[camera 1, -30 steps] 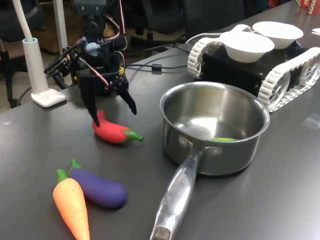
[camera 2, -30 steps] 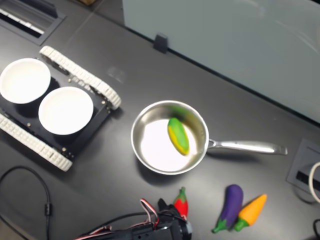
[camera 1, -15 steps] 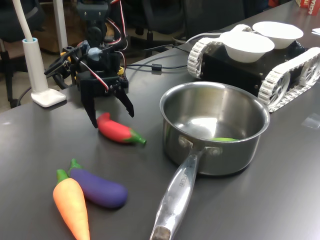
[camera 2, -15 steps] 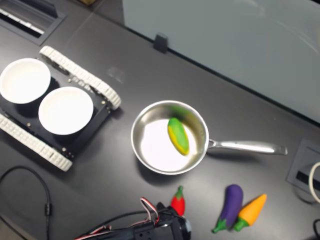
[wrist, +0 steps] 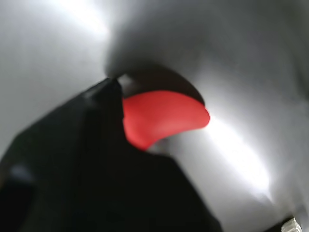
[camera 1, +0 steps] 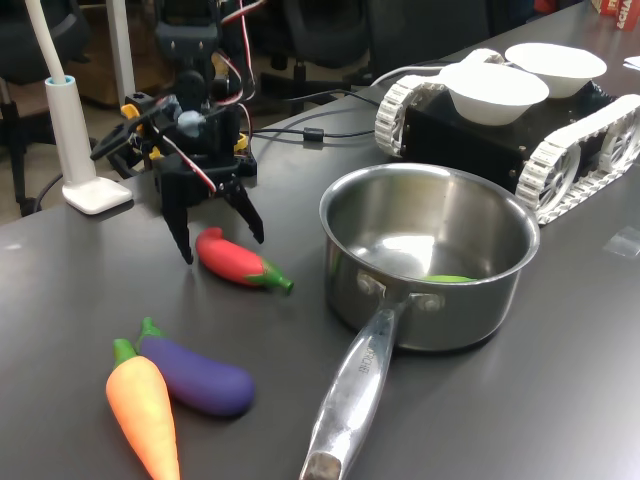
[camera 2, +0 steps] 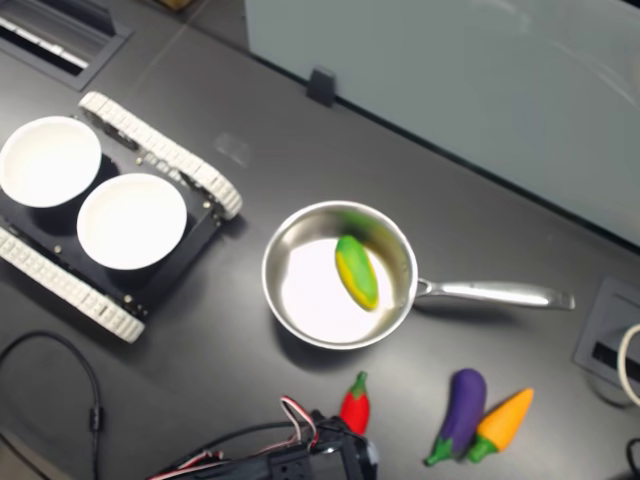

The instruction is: Pick up the chilli and place them in the pan

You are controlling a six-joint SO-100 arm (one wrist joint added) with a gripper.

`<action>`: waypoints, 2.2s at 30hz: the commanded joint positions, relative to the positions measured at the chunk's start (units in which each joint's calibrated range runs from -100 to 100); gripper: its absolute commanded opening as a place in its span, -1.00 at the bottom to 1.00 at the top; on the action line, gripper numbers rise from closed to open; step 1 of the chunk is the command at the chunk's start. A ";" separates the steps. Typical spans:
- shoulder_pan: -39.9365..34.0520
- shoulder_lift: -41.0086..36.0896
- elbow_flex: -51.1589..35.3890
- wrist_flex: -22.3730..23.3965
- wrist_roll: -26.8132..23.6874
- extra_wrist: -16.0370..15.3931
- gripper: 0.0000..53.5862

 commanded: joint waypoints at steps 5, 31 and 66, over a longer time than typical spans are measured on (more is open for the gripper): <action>1.07 -3.05 2.30 -7.41 0.44 1.11 0.31; -7.19 -7.19 -2.51 1.64 -8.01 -3.09 -1.00; -15.22 -20.85 -35.05 16.22 -39.71 -25.95 -1.00</action>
